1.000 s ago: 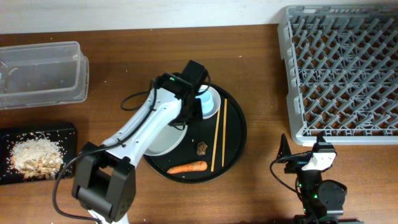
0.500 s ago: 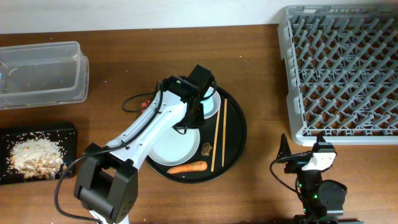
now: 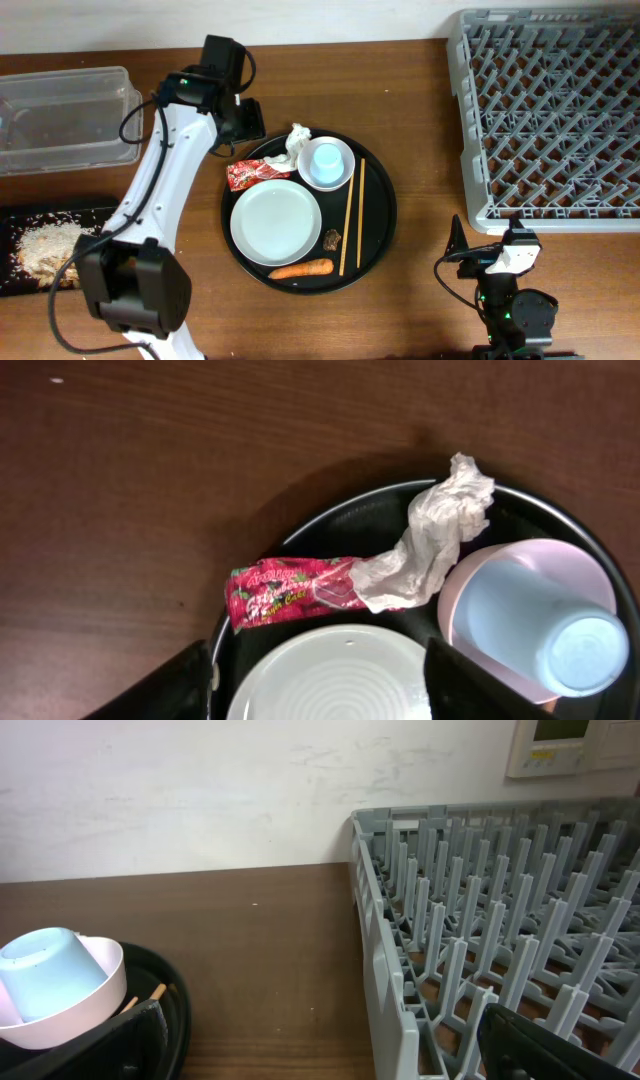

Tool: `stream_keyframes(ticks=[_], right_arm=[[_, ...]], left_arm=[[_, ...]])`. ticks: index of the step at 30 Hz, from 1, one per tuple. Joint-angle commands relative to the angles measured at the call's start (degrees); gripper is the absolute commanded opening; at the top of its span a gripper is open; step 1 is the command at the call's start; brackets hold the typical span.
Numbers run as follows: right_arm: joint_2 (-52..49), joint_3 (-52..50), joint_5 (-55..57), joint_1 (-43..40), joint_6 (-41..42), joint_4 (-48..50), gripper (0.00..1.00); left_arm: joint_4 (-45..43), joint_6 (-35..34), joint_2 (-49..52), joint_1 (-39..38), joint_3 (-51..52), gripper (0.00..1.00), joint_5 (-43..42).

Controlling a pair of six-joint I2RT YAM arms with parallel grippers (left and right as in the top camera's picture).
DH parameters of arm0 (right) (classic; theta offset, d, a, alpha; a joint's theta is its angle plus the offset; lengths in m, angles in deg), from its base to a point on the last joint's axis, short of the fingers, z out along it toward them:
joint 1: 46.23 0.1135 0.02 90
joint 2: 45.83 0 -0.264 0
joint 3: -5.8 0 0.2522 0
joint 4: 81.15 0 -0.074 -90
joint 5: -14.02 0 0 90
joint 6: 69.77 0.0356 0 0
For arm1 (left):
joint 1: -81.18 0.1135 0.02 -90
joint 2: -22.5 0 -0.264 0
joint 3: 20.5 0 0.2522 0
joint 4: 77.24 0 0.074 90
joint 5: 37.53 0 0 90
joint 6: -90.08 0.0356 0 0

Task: Sort waste into correct bins and load items into the dishwasher rack
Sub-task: 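Grasp the white tissue with the left gripper and lift it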

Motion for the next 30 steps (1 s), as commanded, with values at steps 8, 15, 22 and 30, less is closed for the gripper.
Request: stream_keyframes(ticks=[8, 15, 22, 30], right_arm=[[0.4, -0.8, 0.5, -0.3, -0.3, 0.2, 0.98], [0.4, -0.8, 0.5, -0.3, -0.3, 0.2, 0.98], [0.4, -0.8, 0.5, -0.3, -0.3, 0.2, 0.98], [0.4, -0.8, 0.5, -0.3, -0.3, 0.2, 0.98]], left_arm=[[-4.3, 3.6, 14.6, -1.8, -0.7, 0.68, -17.8], [-4.7, -4.7, 17.2, -3.7, -0.7, 0.64, -14.6], [3.6, -4.7, 14.7, -2.9, -8.7, 0.61, -7.3], [5.9, -10.2, 14.3, -2.8, -7.0, 0.63, -7.1]])
